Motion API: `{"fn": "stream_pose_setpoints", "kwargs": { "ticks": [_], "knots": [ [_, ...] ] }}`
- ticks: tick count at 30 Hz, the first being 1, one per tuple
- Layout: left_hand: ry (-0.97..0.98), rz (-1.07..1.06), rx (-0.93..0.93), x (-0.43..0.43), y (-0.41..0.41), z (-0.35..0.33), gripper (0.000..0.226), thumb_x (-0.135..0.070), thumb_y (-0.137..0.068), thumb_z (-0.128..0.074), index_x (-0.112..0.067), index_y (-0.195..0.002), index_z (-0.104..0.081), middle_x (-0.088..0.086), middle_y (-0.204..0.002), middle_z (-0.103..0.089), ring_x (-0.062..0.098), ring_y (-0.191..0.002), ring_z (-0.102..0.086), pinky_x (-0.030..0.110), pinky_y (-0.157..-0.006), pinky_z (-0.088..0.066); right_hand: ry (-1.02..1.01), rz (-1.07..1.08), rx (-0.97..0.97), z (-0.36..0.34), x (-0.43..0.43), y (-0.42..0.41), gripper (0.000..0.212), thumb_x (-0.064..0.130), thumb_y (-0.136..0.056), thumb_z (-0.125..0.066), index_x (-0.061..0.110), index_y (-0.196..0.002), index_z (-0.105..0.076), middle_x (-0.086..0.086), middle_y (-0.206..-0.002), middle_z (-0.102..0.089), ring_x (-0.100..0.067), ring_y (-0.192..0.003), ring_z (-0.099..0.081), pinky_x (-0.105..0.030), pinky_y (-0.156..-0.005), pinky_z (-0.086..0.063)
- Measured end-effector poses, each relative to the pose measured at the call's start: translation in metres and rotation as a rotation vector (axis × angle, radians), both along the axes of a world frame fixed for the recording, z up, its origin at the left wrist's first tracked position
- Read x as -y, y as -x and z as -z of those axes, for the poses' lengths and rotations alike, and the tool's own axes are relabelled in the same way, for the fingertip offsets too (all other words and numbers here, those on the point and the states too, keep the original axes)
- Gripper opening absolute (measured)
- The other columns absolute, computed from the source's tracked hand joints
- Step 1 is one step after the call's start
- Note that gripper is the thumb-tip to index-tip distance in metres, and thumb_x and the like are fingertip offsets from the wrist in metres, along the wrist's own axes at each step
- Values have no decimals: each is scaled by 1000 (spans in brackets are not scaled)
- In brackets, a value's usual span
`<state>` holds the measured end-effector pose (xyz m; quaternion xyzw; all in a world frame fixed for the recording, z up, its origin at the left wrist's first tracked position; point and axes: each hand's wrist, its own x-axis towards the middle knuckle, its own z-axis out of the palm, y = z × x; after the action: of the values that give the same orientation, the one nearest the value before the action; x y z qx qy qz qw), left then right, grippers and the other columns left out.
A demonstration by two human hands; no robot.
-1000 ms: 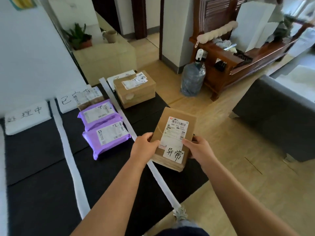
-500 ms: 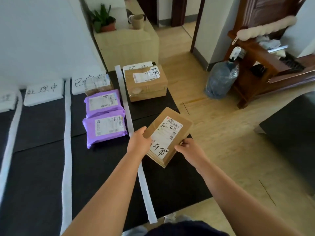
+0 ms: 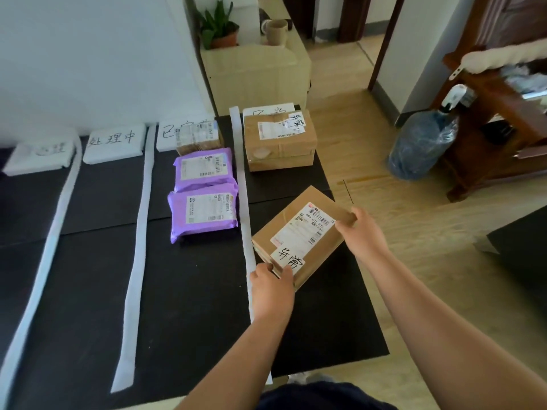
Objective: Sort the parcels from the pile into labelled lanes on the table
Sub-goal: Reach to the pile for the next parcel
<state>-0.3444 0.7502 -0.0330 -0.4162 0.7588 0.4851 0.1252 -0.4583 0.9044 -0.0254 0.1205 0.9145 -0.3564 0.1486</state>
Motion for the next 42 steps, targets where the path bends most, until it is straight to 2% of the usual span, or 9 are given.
{"fn": "stream_pose_setpoints", "kwargs": {
  "ticks": [3,10,14,19,26,28,33,39,42],
  "knots": [
    [-52,-17,-40,0,4,0,46,-38,-96,-58,-24,-137,-41,-5,-134,-54,15,-107,-62,38,-86,-58,23,-14,16,6,-1,3,52,35,-96,-57,21,-144,-42,-1,-127,-58,-16,-93,-62,-28,-62,-47],
    [13,13,-173,28,41,-16,44,-28,-97,-58,-32,-139,-47,-7,-130,-59,14,-112,-60,37,-93,-54,97,69,-25,8,-1,11,45,28,-95,-62,17,-136,-48,0,-127,-58,-10,-91,-54,-24,-64,-40],
    [52,40,-232,47,86,-22,39,-26,-98,-57,-27,-136,-50,-8,-124,-61,6,-90,-58,23,-65,-45,135,65,-53,-1,9,32,45,26,-96,-62,16,-138,-48,2,-124,-59,-10,-92,-53,-26,-72,-42],
    [100,51,-229,67,139,-15,44,-11,-94,-56,-19,-136,-47,0,-129,-60,13,-96,-57,20,-57,-39,152,37,-58,-3,23,65,46,22,-96,-61,15,-139,-47,7,-114,-55,3,-71,-44,-16,-55,-32],
    [162,120,-184,76,162,1,52,-8,-96,-49,-22,-145,-43,1,-133,-57,17,-98,-59,22,-60,-44,152,-26,-25,9,33,91,58,23,-96,-61,16,-149,-39,0,-136,-53,-11,-95,-51,-23,-66,-39],
    [152,141,-185,77,164,7,47,-10,-97,-47,-26,-142,-45,1,-131,-59,18,-101,-59,25,-66,-46,149,-36,-17,10,36,95,61,25,-96,-61,18,-150,-35,-1,-135,-54,-14,-97,-55,-22,-63,-40],
    [88,200,-179,78,168,14,47,-19,-100,-47,-31,-145,-36,-2,-133,-55,4,-85,-54,18,-56,-36,150,-34,4,11,42,99,64,25,-94,-62,21,-151,-33,-6,-128,-60,-22,-105,-62,-31,-74,-47],
    [85,233,-183,80,164,10,49,-14,-98,-50,-28,-143,-36,0,-135,-54,5,-85,-54,18,-57,-38,135,-54,-1,6,42,94,66,24,-93,-64,21,-151,-33,-3,-138,-54,-20,-113,-58,-32,-80,-48],
    [118,231,-221,77,156,4,49,-12,-96,-53,-28,-141,-39,-1,-134,-54,10,-98,-56,19,-61,-42,130,-49,-41,-2,42,89,64,21,-94,-62,21,-151,-33,-2,-143,-45,-11,-99,-48,-24,-70,-41]
  ]
}}
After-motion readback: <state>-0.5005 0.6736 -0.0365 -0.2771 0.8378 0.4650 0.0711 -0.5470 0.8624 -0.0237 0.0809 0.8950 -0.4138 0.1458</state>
